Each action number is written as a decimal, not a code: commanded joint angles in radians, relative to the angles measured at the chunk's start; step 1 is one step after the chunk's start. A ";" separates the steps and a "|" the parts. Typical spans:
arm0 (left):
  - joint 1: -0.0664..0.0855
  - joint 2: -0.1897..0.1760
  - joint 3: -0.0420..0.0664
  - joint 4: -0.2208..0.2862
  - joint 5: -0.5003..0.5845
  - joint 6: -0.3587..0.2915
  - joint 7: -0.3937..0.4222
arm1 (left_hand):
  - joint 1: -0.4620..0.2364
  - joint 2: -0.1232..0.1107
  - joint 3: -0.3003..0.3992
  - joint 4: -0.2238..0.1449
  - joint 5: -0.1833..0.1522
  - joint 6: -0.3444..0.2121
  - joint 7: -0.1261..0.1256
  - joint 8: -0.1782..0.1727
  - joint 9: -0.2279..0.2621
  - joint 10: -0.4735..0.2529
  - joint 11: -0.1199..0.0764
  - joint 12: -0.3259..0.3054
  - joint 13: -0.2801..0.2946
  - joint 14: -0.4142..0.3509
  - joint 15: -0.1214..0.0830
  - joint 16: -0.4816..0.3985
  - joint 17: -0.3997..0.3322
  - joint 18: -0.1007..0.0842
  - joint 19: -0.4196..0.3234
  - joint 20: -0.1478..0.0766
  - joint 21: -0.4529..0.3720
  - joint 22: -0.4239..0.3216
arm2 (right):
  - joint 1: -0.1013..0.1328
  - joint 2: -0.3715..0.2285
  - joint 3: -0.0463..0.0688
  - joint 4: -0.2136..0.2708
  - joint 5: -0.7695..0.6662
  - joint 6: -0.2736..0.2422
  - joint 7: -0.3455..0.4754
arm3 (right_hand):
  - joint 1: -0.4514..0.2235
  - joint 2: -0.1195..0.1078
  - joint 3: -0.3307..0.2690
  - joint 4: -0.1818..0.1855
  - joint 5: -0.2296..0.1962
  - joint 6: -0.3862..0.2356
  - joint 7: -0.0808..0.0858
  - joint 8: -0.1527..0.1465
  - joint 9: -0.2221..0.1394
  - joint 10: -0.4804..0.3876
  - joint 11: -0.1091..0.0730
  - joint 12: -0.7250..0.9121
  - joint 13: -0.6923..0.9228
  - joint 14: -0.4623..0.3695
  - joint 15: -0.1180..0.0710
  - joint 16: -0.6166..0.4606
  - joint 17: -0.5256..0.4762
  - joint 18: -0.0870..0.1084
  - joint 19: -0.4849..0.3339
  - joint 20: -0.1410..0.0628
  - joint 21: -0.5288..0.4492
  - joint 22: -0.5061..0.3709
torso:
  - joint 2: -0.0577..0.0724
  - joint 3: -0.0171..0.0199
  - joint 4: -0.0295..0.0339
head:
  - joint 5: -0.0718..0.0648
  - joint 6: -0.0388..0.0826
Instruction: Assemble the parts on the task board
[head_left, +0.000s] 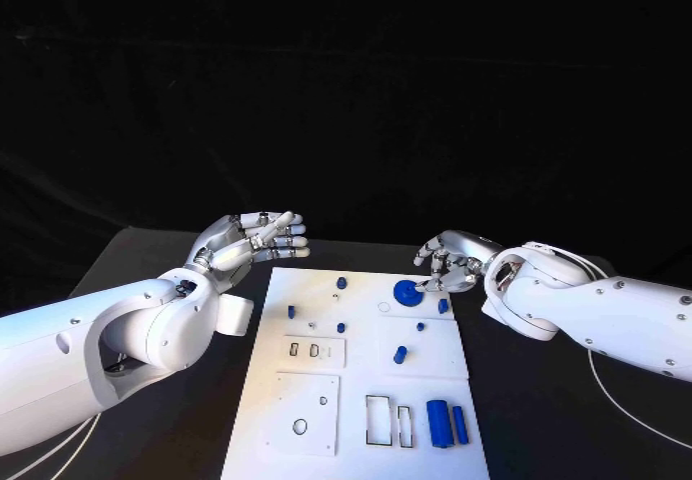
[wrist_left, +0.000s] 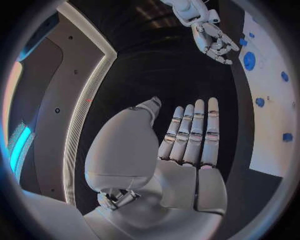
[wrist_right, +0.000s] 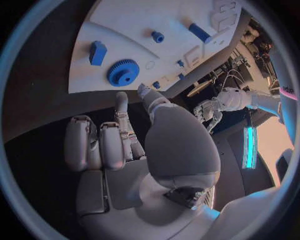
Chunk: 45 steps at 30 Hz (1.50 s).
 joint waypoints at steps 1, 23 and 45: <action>0.001 0.001 0.001 0.002 0.004 0.028 0.004 | -0.003 -0.005 -0.004 0.004 -0.005 -0.009 0.026 -0.003 -0.002 0.001 0.004 -0.003 0.000 -0.006 0.004 -0.007 0.001 0.014 0.003 0.001 -0.004 -0.001 | -0.008 0.010 -0.001 -0.011 0.029 0.056 -0.016 | 0.018 0.002 -0.021 0.020 0.006 -0.012 0.001 0.011 0.009 -0.010 0.002 0.130 0.118 0.044 -0.004 0.037 0.083 -0.023 0.016 0.001 0.013 0.027 | 0.001 -0.0020 0.0012 | 0.002 -0.004; 0.001 0.001 0.001 -0.001 0.004 0.031 -0.003 | -0.004 -0.004 -0.004 0.004 -0.005 -0.008 0.026 -0.003 -0.001 0.002 0.004 -0.004 0.000 -0.006 0.004 -0.007 0.002 0.014 0.004 0.001 -0.004 -0.002 | -0.054 0.084 -0.004 -0.087 0.010 0.022 -0.017 | 0.057 0.023 -0.028 0.065 0.017 -0.018 0.007 0.036 0.023 0.109 0.010 0.500 0.509 0.067 0.005 0.095 0.231 -0.031 0.040 0.009 0.037 0.069 | 0.001 -0.0053 0.0030 | -0.001 -0.011; 0.001 -0.002 0.001 -0.003 0.004 0.034 -0.008 | -0.004 -0.002 -0.004 0.004 -0.005 -0.007 0.026 -0.003 -0.001 0.003 0.004 -0.005 0.000 -0.006 0.004 -0.008 0.003 0.014 0.004 0.001 -0.005 -0.003 | -0.064 0.088 -0.005 -0.095 -0.051 0.000 0.008 | 0.078 0.001 0.188 0.029 0.018 0.046 -0.001 0.069 0.018 0.141 0.001 0.568 0.583 0.072 -0.001 0.107 0.267 -0.037 0.057 0.004 0.054 0.101 | 0.001 -0.0064 0.0032 | -0.001 -0.013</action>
